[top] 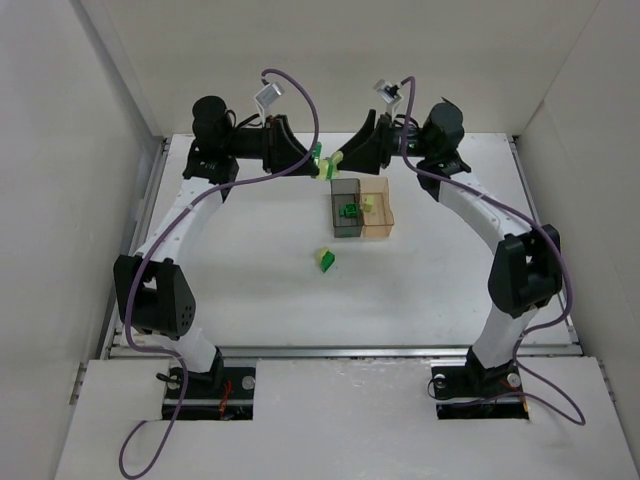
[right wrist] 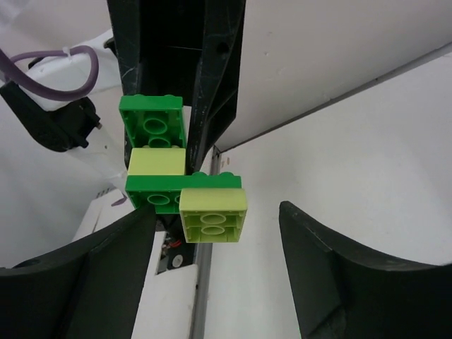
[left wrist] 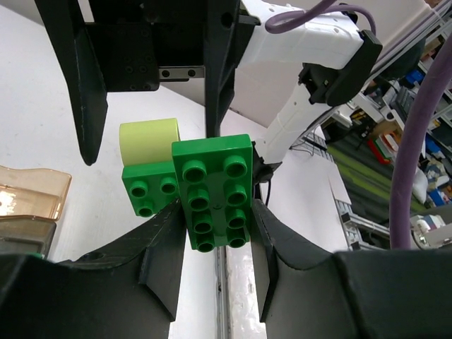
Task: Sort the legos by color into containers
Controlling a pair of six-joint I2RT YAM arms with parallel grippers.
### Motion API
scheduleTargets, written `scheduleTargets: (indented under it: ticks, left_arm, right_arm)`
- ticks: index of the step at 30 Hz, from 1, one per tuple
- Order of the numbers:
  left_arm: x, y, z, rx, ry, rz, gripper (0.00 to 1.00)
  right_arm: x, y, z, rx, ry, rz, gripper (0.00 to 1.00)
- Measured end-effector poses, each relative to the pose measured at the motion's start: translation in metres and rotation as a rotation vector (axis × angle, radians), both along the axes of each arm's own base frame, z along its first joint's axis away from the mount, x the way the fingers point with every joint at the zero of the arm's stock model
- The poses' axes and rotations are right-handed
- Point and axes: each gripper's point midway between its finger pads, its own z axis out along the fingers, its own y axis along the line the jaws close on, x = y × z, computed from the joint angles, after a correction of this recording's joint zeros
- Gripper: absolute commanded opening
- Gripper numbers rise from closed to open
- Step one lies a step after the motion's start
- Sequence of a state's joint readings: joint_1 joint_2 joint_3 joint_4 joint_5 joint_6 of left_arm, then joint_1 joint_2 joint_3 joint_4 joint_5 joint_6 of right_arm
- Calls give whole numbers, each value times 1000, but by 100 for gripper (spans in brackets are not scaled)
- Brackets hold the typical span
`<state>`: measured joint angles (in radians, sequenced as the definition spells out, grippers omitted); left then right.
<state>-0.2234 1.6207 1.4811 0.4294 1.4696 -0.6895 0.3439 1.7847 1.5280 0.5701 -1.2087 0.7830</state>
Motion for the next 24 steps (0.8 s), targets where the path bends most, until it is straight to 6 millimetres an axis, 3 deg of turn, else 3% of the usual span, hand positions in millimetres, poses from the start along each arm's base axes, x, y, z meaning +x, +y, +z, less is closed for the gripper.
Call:
scheduleTargets:
  ticks: [1,7,10,11,15,19,24]
  left_arm:
    - [0,0,0,0,0,0,0]
    - [3,1,-1,-1,-1,13,0]
    - [3,1,0,-2,-5,12,0]
    - [2,1,-1,-3,-10,12,0]
    - [0,1,-3,-4,-5,17,0]
    - [5,5,-15,7,52,43,0]
    - [20,23,-19,14,51,103,0]
  right_arm:
    - [1,0,-1,1,4,-1,61]
    - [5,4,-3,3,38,1,18]
    - [4,4,1,18,44,10,10]
    - [3,4,2,32,42,17,3]
    - [4,3,-4,96,95,55,0]
    - [14,-3,-27,125,262,63,0]
    - [41,-47,-79,117,452,-86,0]
